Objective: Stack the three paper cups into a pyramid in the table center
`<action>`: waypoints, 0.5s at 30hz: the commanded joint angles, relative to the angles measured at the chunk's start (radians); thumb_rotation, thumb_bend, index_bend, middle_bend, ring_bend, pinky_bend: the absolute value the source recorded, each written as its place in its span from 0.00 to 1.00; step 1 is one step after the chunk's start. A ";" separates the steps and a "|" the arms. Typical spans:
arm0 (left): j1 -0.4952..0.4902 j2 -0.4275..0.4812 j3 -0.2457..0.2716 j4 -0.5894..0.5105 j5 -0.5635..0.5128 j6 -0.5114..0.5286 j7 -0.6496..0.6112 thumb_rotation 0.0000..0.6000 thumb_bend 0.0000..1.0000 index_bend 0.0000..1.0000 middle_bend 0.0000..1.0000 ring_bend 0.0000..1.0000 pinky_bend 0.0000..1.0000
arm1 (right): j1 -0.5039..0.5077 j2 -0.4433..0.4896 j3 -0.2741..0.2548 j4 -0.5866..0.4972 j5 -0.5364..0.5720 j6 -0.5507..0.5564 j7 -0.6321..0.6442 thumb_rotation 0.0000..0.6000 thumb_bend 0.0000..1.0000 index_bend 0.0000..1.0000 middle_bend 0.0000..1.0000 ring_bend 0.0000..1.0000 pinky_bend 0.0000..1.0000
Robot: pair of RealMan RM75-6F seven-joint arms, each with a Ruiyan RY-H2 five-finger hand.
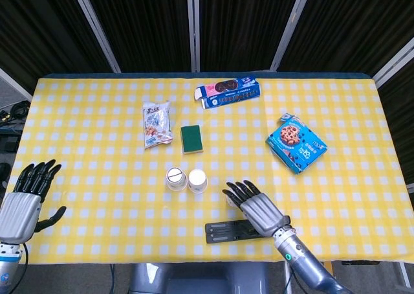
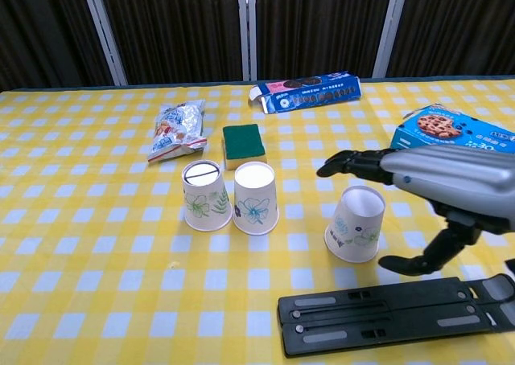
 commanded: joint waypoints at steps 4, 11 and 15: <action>0.014 0.001 -0.015 0.001 0.026 -0.017 0.002 1.00 0.28 0.00 0.00 0.00 0.00 | 0.093 -0.103 0.061 0.016 0.202 0.037 -0.161 1.00 0.23 0.09 0.00 0.00 0.00; 0.026 0.002 -0.031 -0.001 0.033 -0.035 0.004 1.00 0.28 0.00 0.00 0.00 0.00 | 0.115 -0.099 0.065 0.019 0.289 0.101 -0.220 1.00 0.23 0.10 0.00 0.00 0.00; 0.031 0.004 -0.037 -0.007 0.040 -0.047 0.015 1.00 0.28 0.00 0.00 0.00 0.00 | 0.128 -0.099 0.058 0.035 0.334 0.128 -0.251 1.00 0.23 0.13 0.00 0.00 0.00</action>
